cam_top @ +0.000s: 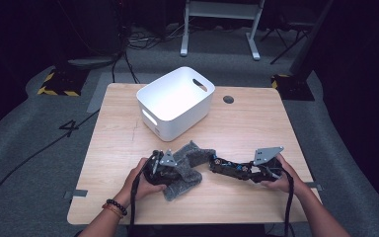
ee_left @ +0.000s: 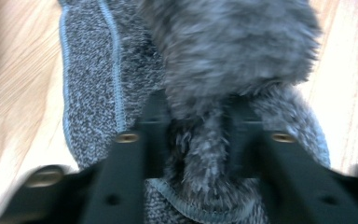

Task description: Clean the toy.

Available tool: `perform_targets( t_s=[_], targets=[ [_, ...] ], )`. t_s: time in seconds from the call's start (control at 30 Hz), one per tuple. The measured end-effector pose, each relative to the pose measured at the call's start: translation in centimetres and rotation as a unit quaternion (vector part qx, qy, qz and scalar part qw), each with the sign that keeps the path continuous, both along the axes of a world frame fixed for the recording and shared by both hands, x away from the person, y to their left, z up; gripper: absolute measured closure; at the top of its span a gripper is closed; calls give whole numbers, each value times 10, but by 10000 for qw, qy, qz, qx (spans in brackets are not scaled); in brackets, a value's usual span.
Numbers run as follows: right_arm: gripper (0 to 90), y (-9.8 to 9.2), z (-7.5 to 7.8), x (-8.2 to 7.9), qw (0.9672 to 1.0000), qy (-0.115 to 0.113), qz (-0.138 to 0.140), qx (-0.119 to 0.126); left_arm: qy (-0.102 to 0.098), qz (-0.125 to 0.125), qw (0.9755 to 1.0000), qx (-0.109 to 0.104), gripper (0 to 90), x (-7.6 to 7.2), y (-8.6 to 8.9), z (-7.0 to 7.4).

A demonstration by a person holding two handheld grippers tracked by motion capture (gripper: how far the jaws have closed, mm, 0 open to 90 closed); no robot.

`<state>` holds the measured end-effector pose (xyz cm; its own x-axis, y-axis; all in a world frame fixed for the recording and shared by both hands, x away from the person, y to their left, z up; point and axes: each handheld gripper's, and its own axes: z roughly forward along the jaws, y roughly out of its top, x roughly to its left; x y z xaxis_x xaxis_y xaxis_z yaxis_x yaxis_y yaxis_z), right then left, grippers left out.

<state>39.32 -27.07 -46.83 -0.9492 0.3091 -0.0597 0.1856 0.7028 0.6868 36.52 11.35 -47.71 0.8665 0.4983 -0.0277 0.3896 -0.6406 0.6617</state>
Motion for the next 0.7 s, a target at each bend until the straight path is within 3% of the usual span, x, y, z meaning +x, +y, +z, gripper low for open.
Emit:
perform_targets(
  t_s=[0.17, 0.27, 0.4, 0.5, 0.7],
  targets=[
    [648, -6, -1, 2, 10000, -8, -90, 30, -80, 148, 9993, -342, 235, -3, 8, 4],
    [646, -6, -1, 2, 10000, -17, -80, 34, -124, 172, 9988, -434, 166, -5, 9, 6],
    [611, -5, -1, 3, 9999, -41, -116, 21, -240, 184, 9985, -461, 162, -8, 12, 9],
    [512, -5, 0, 3, 9998, -49, -179, 48, -281, 248, 9981, -496, 164, -8, 17, 12],
    [385, -5, 5, 3, 9985, -65, -423, 335, -296, 859, 9946, -503, 164, -6, 32, 11]
  ],
)
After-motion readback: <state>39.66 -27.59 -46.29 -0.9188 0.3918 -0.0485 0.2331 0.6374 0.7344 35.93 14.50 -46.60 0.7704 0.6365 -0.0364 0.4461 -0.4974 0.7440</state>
